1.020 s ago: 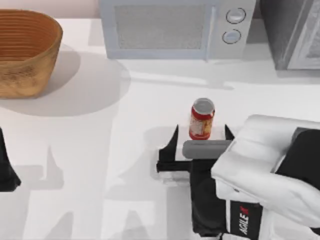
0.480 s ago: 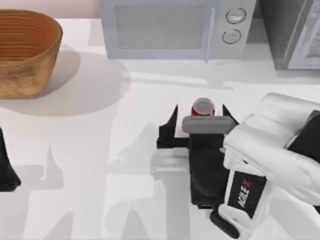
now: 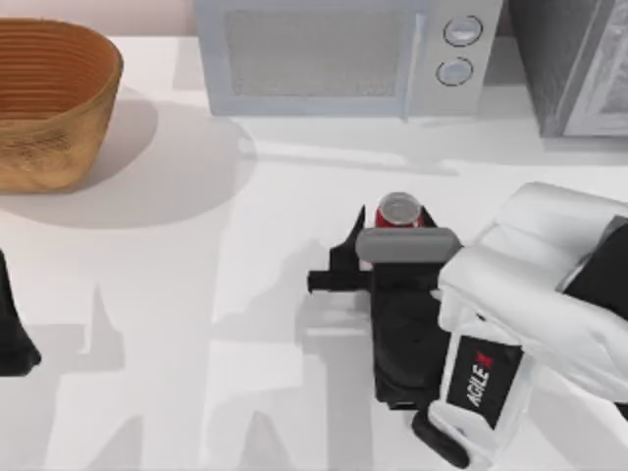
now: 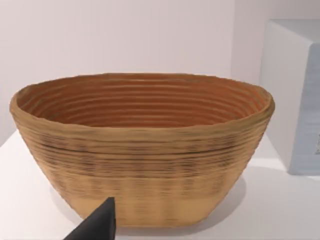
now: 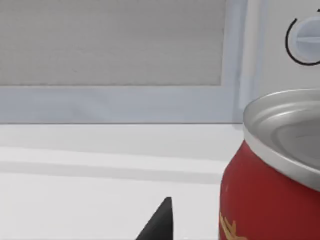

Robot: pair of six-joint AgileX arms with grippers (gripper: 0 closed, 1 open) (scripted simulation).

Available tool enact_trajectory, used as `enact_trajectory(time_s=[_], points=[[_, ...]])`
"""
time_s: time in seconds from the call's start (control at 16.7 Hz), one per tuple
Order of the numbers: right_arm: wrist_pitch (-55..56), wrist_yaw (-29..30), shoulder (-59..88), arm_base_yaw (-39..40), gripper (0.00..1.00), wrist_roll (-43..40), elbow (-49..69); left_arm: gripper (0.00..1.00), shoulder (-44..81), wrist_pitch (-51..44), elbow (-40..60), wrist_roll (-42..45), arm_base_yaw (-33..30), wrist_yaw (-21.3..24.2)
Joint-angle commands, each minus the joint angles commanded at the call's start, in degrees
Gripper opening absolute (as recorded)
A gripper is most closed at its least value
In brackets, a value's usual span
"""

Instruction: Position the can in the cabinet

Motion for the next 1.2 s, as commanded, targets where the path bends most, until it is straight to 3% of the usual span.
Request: enact_trajectory(time_s=[0.36,0.96,1.2], points=[[0.00,0.00,0.00,0.00,0.02,0.00,0.00,1.00,0.00,0.00,0.00,0.00,0.00,0.00],[-0.12,0.01,-0.22,0.11,0.00,0.07,-0.07,1.00,0.00,0.00,0.00,0.00,0.00,0.00],[-5.59,-0.01,-6.09,-0.02,0.00,0.40,-0.39,1.00,0.00,0.00,0.00,0.00,0.00,0.00]])
